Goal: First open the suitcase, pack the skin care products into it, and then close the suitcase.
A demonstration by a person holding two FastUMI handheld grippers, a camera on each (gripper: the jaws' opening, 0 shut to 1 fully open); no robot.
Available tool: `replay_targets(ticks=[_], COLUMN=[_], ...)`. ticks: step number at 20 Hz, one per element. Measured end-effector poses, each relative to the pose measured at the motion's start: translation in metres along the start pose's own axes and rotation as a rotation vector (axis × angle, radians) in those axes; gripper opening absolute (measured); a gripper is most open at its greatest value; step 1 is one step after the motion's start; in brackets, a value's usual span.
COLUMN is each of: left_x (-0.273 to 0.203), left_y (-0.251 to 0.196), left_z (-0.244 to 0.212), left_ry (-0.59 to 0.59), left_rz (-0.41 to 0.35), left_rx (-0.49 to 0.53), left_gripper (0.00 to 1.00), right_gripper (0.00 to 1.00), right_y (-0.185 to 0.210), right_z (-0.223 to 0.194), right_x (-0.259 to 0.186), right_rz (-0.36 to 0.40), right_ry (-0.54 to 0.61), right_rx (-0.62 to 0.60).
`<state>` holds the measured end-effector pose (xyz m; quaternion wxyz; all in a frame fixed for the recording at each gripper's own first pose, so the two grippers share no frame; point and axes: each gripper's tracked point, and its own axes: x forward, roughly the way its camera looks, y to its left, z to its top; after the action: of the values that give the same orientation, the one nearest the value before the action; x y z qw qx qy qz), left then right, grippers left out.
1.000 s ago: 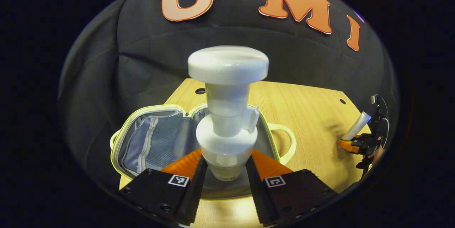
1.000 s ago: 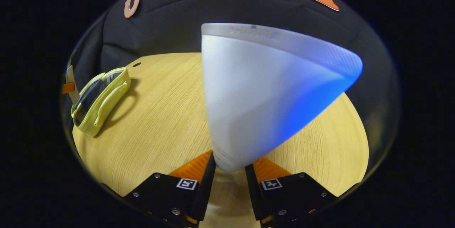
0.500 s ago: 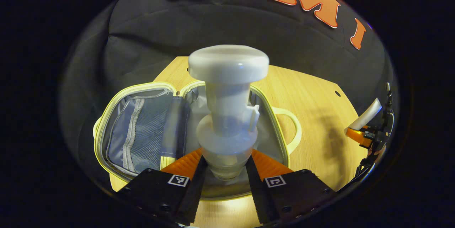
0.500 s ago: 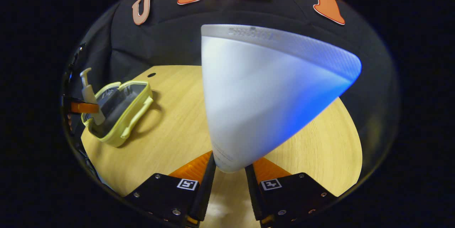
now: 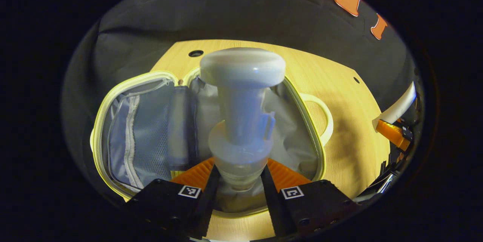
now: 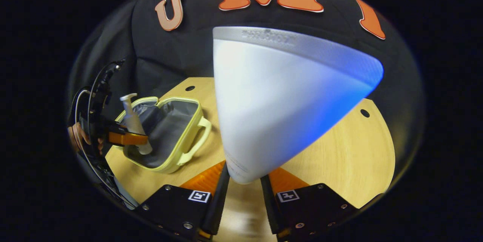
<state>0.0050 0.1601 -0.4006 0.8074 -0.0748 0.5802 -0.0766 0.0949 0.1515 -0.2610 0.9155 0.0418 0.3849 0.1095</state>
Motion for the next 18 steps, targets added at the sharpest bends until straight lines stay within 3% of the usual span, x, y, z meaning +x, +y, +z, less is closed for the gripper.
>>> replay_targets(ticks=[5,8,18], left_x=[0.017,0.022,0.048], left_y=[0.002,0.019,0.014], left_z=[-0.005,0.0,0.003], left_ry=[0.084,0.141,0.127], left_rz=[-0.02,0.042,0.021], left_rx=[-0.011,0.041,-0.016], left_gripper=[0.63,0.61,0.63], right_gripper=[0.5,0.5,0.5], right_y=[0.035,0.054,0.101], right_z=[0.005,0.006,0.012], right_x=[0.006,0.009,0.018], right_rz=[0.035,0.058,0.112], right_ry=[0.02,0.035,0.087], right_rx=[0.014,0.052,0.058])
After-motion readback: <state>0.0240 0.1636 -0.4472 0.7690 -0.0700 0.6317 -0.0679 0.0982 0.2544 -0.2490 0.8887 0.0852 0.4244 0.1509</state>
